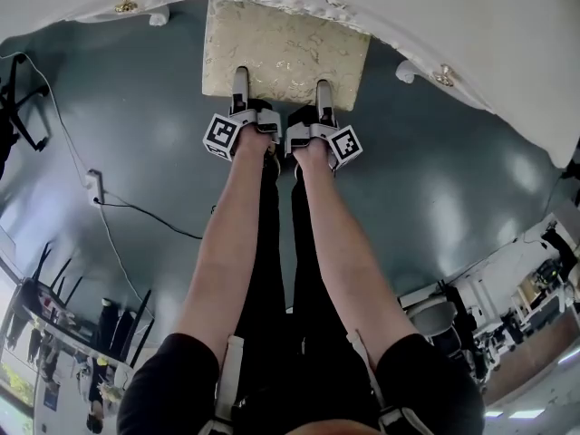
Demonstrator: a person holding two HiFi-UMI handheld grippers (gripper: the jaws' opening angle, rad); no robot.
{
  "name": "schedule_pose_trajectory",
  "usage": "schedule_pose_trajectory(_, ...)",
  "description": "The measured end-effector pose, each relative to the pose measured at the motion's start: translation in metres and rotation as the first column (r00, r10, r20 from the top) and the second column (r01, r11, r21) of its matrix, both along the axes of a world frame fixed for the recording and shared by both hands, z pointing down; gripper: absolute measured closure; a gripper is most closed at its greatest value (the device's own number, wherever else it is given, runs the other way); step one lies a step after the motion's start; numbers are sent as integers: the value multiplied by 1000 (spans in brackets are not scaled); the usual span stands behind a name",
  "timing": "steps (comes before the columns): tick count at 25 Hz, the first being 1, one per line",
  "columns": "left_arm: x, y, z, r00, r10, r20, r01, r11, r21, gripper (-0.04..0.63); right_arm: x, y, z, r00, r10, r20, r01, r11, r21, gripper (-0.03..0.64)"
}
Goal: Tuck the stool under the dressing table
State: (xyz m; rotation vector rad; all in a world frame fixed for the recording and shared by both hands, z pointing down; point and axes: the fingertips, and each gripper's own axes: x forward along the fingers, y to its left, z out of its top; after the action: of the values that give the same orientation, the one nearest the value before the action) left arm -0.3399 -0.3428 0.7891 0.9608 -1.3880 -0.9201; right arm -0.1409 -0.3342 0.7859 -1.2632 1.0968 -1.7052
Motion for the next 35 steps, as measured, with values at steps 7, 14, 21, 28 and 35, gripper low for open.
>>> schedule_pose_trajectory(7, -7, -37, -5, 998, 66, 4, -66, 998, 17, 92, -6, -22, -2, 998, 62, 0, -62, 998, 19, 122)
schedule_pose_trajectory(14, 3, -84, -1, 996, 84, -1, -84, 996, 22, 92, 3, -68, 2, 995, 95, -10, -94, 995, 29, 120)
schedule_pose_trajectory(21, 8, -105, -8, 995, 101, -18, -100, 994, 35, 92, 9, -93, -8, 993, 120, -23, -118, 992, 45, 118)
schedule_pose_trajectory(28, 11, -120, -13, 995, 95, -23, -94, 995, 41, 92, 13, -109, -9, 992, 126, -18, -125, 991, 45, 118)
schedule_pose_trajectory(35, 15, -128, -11, 994, 108, -21, -107, 993, 48, 92, 16, -116, -8, 992, 127, -18, -126, 991, 55, 117)
